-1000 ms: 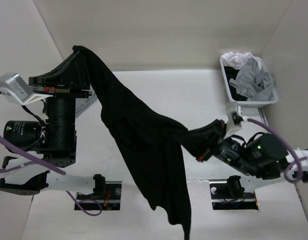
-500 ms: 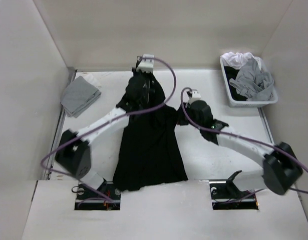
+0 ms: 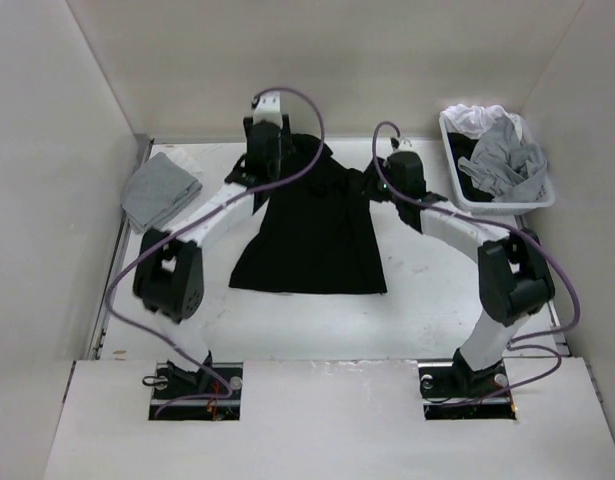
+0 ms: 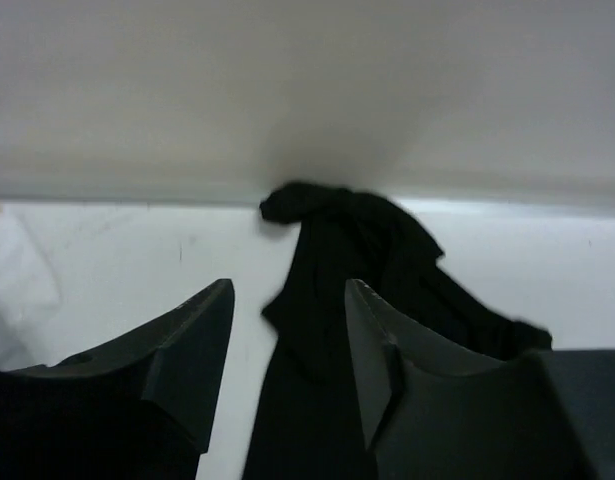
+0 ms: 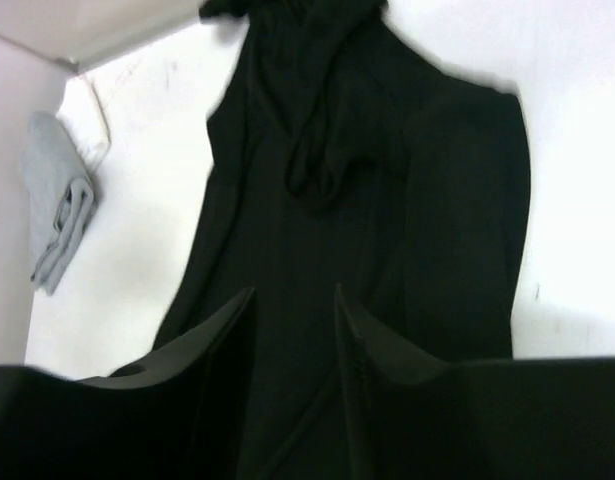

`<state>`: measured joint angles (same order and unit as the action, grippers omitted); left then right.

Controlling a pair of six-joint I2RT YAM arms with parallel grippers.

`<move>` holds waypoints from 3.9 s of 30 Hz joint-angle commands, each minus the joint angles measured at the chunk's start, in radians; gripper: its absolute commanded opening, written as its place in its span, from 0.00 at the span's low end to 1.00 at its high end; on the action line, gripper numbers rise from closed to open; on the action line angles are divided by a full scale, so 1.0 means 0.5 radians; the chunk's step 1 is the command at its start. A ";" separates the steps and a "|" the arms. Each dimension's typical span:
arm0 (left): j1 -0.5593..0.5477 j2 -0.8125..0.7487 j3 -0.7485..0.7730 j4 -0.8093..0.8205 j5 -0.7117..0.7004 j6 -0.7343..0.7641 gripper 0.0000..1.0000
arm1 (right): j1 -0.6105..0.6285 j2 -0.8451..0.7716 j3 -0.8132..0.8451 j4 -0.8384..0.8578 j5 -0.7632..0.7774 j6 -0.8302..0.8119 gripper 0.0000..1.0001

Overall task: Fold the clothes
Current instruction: Flatten the tank top out

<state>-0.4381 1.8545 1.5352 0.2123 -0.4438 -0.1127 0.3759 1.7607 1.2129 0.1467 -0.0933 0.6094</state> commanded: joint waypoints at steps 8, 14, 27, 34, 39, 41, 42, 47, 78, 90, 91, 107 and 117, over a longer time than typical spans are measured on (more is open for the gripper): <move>-0.116 -1.287 -1.535 -0.224 -0.180 -0.777 0.05 | 0.467 -0.906 -0.903 0.213 0.306 0.036 0.02; -0.129 -1.730 -2.021 -0.675 -0.186 -1.090 0.18 | 0.633 -1.422 -1.287 0.103 0.368 0.045 0.06; 0.141 -1.862 -2.285 -0.833 0.216 -1.275 0.33 | 0.756 -1.604 -1.567 0.124 0.432 0.106 0.09; 0.169 -1.752 -2.291 -0.839 0.246 -1.275 0.29 | 0.765 -1.543 -1.570 0.164 0.435 0.113 0.10; 0.194 -1.767 -2.279 -0.961 0.213 -1.345 0.27 | 0.771 -1.546 -1.576 0.176 0.435 0.116 0.11; 0.206 -1.752 -2.288 -0.962 0.207 -1.361 0.27 | 0.771 -1.546 -1.576 0.176 0.435 0.116 0.11; 0.206 -1.730 -2.288 -0.958 0.207 -1.364 0.28 | 0.774 -1.549 -1.576 0.179 0.435 0.116 0.11; 0.209 -1.580 -2.279 -0.885 0.191 -1.358 0.29 | 0.799 -1.555 -1.570 0.185 0.435 0.116 0.11; 0.261 -1.482 -2.346 -0.661 0.231 -1.305 0.16 | 0.882 -1.573 -1.588 0.155 0.591 0.134 0.32; 0.133 -1.902 -2.233 -0.716 0.213 -1.262 0.00 | 0.824 -1.573 -1.631 -0.225 0.867 0.300 0.42; 0.108 -1.969 -2.209 -0.740 0.191 -1.266 0.00 | 0.808 -1.552 -1.622 -0.290 0.895 0.318 0.42; 0.368 -2.430 -2.316 -0.778 0.329 -1.324 0.00 | 0.778 -1.432 -1.579 -0.668 0.904 0.564 0.47; 0.402 -2.372 -2.399 -0.652 0.458 -1.336 0.00 | 0.704 -1.291 -1.637 -0.248 0.570 0.564 0.46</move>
<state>-0.2398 0.6704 0.3416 -0.1825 -0.2401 -0.7712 0.7425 1.1156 0.4084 -0.1104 0.2657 0.8722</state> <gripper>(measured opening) 0.015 0.453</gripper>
